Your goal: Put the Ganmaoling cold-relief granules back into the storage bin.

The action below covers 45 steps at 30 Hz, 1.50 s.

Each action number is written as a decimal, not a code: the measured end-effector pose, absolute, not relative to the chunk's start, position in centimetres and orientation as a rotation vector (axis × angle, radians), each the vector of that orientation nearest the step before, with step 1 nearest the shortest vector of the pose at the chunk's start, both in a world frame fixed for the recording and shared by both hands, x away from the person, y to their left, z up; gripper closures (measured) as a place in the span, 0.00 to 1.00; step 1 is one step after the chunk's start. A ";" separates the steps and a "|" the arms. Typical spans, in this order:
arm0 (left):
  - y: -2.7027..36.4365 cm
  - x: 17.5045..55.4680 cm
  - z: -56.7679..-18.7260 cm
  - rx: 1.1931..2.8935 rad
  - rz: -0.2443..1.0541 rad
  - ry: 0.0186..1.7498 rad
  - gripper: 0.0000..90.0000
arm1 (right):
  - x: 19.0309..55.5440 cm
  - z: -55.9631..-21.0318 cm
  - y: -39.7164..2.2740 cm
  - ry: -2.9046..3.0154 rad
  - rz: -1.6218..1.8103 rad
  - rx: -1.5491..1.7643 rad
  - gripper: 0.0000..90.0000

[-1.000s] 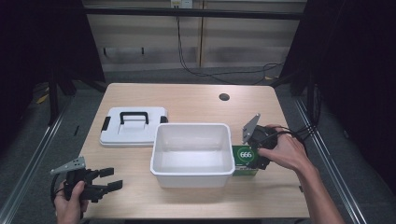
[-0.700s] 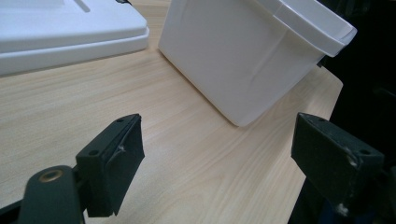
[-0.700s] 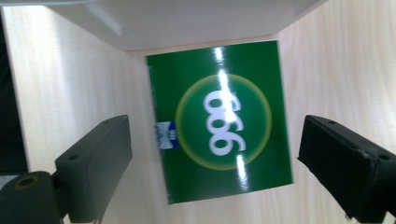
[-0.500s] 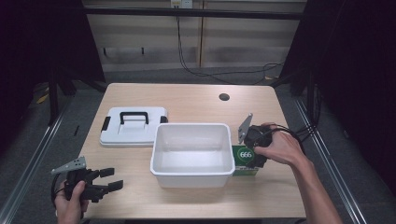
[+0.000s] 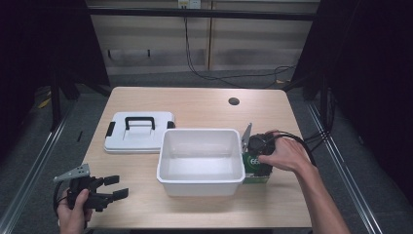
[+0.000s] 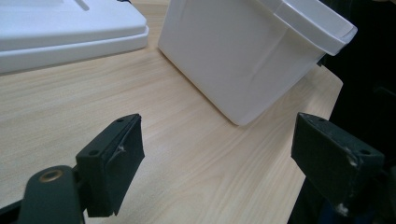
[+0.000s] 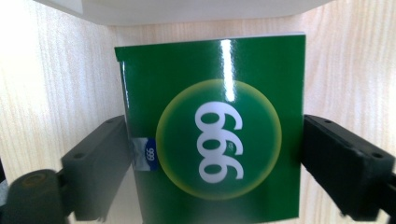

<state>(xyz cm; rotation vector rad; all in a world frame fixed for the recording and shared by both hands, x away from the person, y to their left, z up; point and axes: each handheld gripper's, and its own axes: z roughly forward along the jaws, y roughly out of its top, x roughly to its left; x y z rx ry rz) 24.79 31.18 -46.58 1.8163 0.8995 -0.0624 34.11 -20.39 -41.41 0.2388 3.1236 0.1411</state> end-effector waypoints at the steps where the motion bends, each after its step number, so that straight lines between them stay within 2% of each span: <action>1: 31.2 24.8 -46.6 1.816 -0.063 0.899 0.19 | 34.2 -41.5 -20.4 3.125 0.139 0.226 0.14; 26: 31.2 24.8 -46.6 1.816 -0.065 0.895 0.19 | 34.0 -41.5 -20.3 3.130 0.080 0.256 0.18; 45: 31.3 24.8 -46.6 1.816 -0.067 0.890 0.19 | 33.7 -39.4 -21.8 3.133 0.152 0.321 0.18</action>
